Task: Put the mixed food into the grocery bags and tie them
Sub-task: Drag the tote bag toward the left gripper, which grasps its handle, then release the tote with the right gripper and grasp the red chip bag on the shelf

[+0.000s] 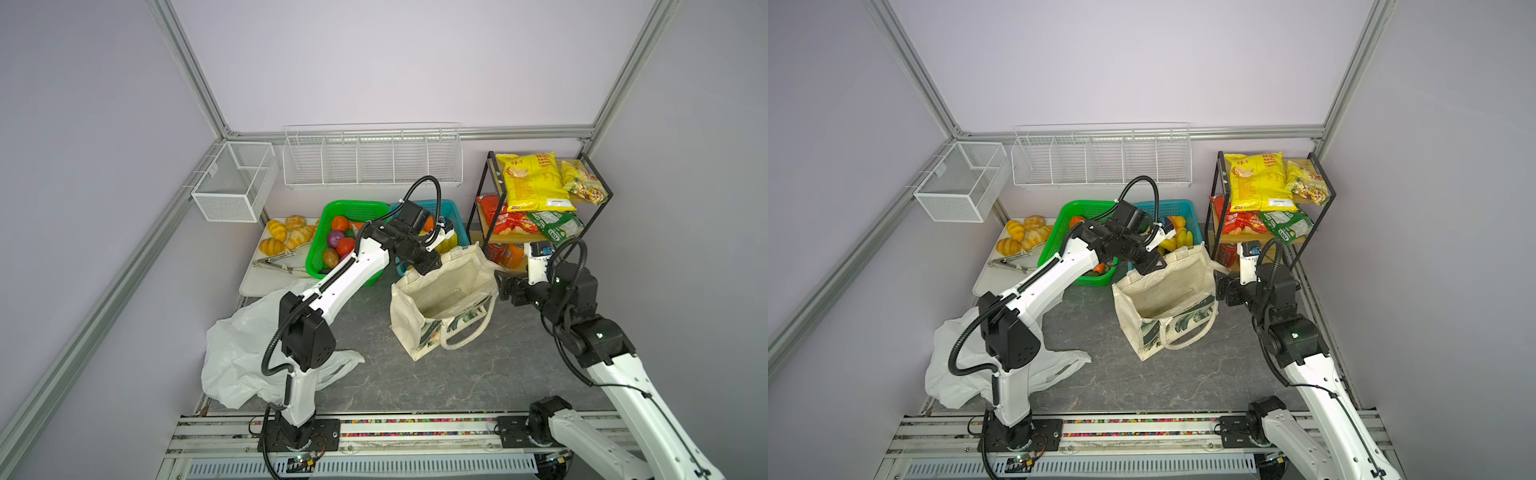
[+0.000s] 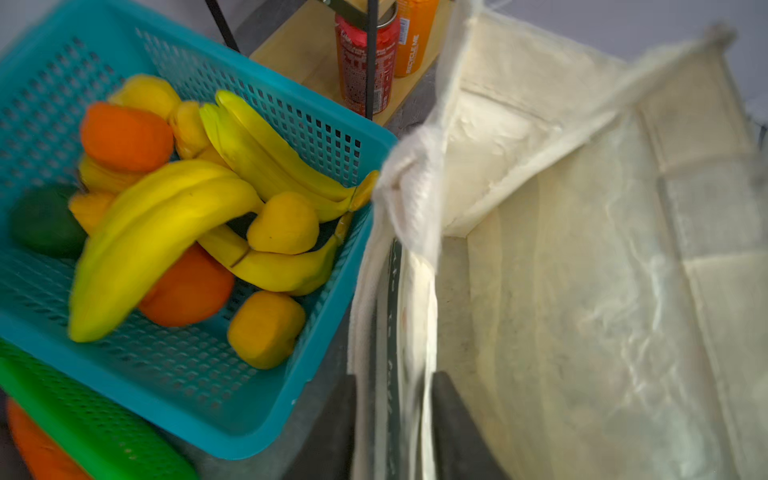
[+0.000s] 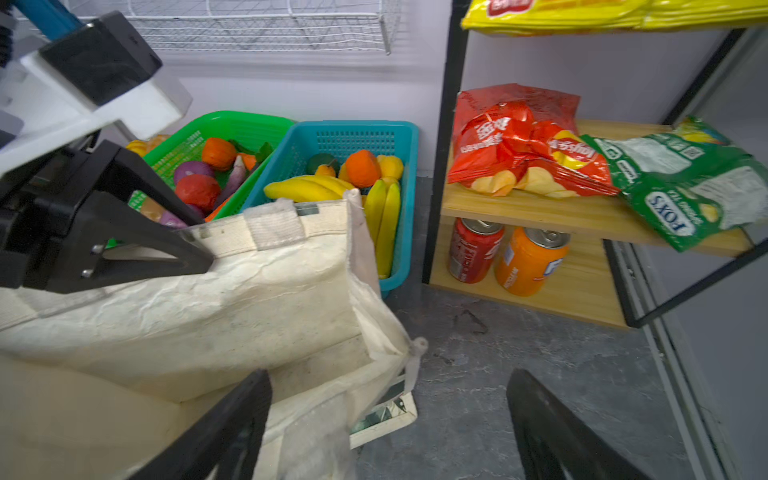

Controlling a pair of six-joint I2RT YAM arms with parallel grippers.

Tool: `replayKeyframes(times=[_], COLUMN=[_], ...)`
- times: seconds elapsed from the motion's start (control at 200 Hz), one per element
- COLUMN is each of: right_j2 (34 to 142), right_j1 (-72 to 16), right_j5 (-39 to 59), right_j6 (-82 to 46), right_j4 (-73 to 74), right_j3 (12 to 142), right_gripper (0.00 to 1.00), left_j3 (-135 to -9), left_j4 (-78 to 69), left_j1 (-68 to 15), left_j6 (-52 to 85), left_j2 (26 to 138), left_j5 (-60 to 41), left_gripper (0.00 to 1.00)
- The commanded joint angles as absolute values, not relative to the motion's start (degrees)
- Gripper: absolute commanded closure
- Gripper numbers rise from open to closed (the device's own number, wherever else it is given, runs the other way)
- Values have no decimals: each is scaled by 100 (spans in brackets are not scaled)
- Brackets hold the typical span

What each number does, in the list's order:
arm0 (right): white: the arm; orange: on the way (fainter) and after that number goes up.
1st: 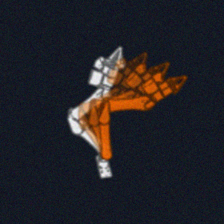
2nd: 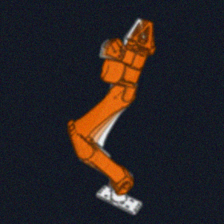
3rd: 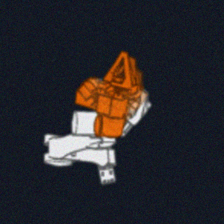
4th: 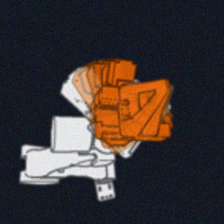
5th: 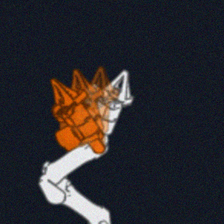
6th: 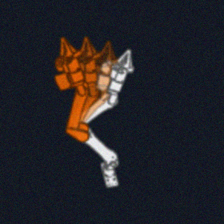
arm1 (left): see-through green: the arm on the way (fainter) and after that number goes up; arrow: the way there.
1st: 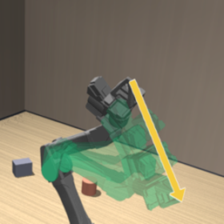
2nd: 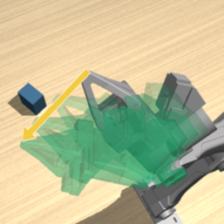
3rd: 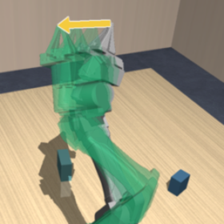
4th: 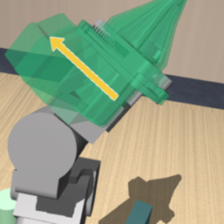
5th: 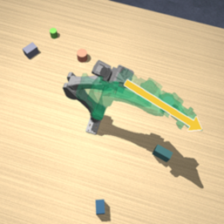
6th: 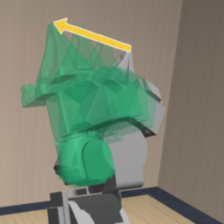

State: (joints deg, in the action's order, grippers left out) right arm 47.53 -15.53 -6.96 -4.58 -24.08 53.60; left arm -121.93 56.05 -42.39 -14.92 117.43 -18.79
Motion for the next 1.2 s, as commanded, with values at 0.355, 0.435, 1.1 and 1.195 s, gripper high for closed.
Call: replayKeyframes(times=[0.355, 0.435, 1.1, 1.195], right_j2=[4569, 4878, 8136, 8534], right_j1=[1034, 1157, 817, 883], right_j5=[630, 924, 452, 575], right_j6=[-2516, -3254, -5156, -5419], right_j4=[-1499, -930, 2014, 2141], right_j3=[4762, 4587, 5537, 5799], right_gripper=[7, 7, 18, 16], left_j3=[-7462, -7057, -6487, -6493], left_j4=[2076, 1657, 564, 592], left_j1=[-3139, -3116, -3112, -3116], left_j6=[2117, 2402, 2901, 2825], left_j2=[8620, 8405, 8289, 8284], left_j5=[-2201, -2161, -2792, -2803], left_gripper=[100, 100, 100, 100])
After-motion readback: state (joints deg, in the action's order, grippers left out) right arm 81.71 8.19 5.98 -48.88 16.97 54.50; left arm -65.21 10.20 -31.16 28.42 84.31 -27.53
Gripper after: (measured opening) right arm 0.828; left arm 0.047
